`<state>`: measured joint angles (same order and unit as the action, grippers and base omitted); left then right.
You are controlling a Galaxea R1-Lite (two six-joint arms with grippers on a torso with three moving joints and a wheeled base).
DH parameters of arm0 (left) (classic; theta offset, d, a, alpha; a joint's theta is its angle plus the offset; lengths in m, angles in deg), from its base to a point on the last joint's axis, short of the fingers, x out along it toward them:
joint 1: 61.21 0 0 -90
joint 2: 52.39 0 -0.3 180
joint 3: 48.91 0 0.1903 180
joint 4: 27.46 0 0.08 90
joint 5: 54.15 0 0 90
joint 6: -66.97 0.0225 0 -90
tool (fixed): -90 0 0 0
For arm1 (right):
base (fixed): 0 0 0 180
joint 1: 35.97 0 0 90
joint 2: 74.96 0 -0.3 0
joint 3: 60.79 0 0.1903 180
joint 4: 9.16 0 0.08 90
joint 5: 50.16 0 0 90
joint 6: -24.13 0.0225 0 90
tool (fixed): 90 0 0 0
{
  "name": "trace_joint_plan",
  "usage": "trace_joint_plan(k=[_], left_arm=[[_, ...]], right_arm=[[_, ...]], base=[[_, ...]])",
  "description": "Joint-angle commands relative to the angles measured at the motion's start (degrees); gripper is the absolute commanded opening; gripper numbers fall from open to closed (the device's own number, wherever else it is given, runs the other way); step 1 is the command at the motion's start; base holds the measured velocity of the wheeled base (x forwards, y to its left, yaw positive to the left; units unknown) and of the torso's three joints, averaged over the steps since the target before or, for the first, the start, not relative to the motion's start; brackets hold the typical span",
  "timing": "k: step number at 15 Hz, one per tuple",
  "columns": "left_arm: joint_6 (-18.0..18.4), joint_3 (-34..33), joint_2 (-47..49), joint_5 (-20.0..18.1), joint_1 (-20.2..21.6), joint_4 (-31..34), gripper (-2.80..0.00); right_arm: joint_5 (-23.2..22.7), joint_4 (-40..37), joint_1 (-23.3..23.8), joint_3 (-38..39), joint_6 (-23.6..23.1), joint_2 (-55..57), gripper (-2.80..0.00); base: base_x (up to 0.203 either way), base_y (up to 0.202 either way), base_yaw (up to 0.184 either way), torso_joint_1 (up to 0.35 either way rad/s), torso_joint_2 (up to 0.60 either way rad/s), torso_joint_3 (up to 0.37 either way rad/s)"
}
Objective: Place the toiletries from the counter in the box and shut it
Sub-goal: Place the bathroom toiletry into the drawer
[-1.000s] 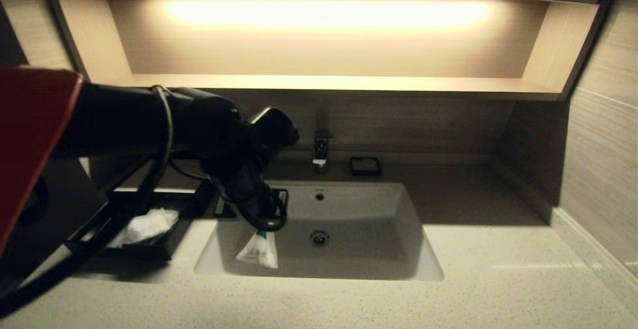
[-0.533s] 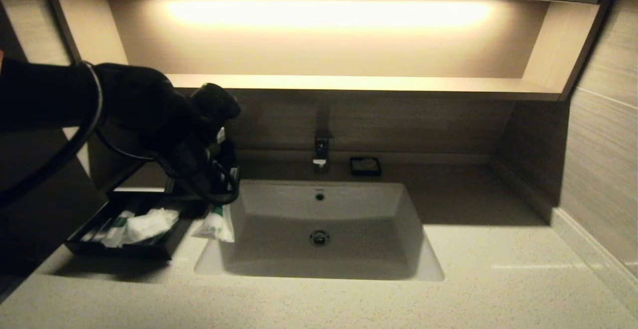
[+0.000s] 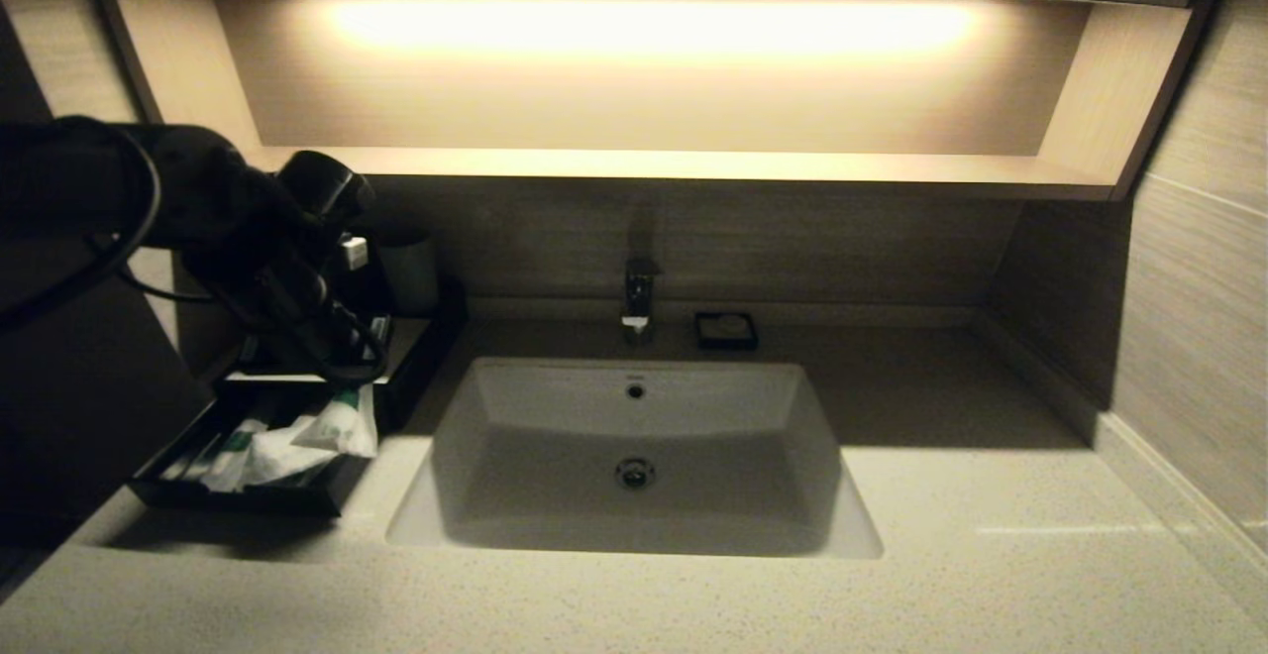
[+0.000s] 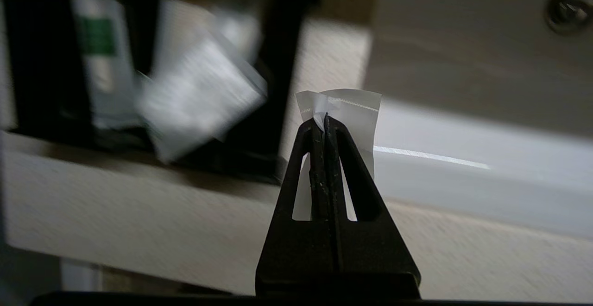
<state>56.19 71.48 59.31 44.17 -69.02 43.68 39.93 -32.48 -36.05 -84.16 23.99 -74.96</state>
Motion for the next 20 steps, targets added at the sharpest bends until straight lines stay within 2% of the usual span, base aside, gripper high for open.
trace_joint_plan(k=[1,10,20], left_arm=[[1.3,0.1,1.2,0.0,2.8,-1.1,-2.8],[3.0,0.1,5.3,0.0,7.6,-4.3,-2.8],[6.9,0.3,8.8,0.1,8.7,-9.3,-2.8]], right_arm=[[0.0,0.0,0.0,0.1,0.0,0.0,-2.8],[0.0,0.0,0.0,0.1,0.0,0.0,-2.8],[0.0,0.0,0.0,0.1,0.0,0.0,-2.8]], base=[[0.0,0.0,0.0,0.0,0.0,0.0],[0.0,0.0,0.0,0.0,0.0,0.0],[0.0,0.0,0.0,0.0,0.0,0.0]])
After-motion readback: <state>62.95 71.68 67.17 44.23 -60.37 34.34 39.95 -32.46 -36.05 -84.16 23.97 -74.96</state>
